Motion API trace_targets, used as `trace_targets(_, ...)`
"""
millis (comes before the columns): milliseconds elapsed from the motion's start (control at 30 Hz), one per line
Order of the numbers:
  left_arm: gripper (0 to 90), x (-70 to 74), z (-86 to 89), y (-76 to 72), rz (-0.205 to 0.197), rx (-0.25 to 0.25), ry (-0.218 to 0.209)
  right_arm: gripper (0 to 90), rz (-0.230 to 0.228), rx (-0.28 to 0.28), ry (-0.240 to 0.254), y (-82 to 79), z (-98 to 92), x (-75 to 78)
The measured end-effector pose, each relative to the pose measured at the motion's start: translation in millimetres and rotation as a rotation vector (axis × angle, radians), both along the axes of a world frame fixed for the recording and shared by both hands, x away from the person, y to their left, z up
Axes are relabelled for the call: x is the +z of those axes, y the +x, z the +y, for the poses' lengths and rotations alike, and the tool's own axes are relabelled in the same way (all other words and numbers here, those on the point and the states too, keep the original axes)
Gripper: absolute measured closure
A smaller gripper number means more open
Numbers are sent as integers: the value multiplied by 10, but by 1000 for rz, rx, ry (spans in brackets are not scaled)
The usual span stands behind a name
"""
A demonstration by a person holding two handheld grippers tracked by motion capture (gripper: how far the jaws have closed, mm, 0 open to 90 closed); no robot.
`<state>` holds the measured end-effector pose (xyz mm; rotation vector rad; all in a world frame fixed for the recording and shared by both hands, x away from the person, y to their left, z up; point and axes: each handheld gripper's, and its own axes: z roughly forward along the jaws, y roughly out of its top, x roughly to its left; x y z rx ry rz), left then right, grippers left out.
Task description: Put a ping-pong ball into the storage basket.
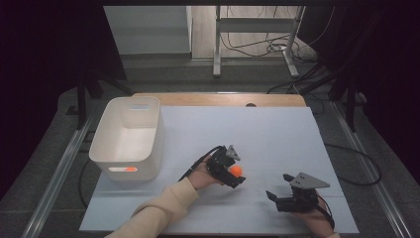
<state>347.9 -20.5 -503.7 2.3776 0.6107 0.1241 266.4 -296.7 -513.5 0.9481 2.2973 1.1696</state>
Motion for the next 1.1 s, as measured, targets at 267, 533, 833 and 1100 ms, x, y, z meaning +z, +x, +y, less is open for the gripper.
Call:
trace_targets(267, 161, -52, -23, 25, 4, 0, 12, 123, 0, -1, 1, -1, 0, 2)
trace_targets(533, 345, -92, -26, 47, 19, -20, 12, 123, 0, 0, -5, -6, -2, 6)
trace_targets(833, 508, -55, 38, 67, 13, -17, -11, 123, -1, 2, -3, -7, 0, 5)
trace_targets(1100, 508, -3, 91, 67, -1, -11, -31, 124, -2, 4, -6, -9, -2, 8)
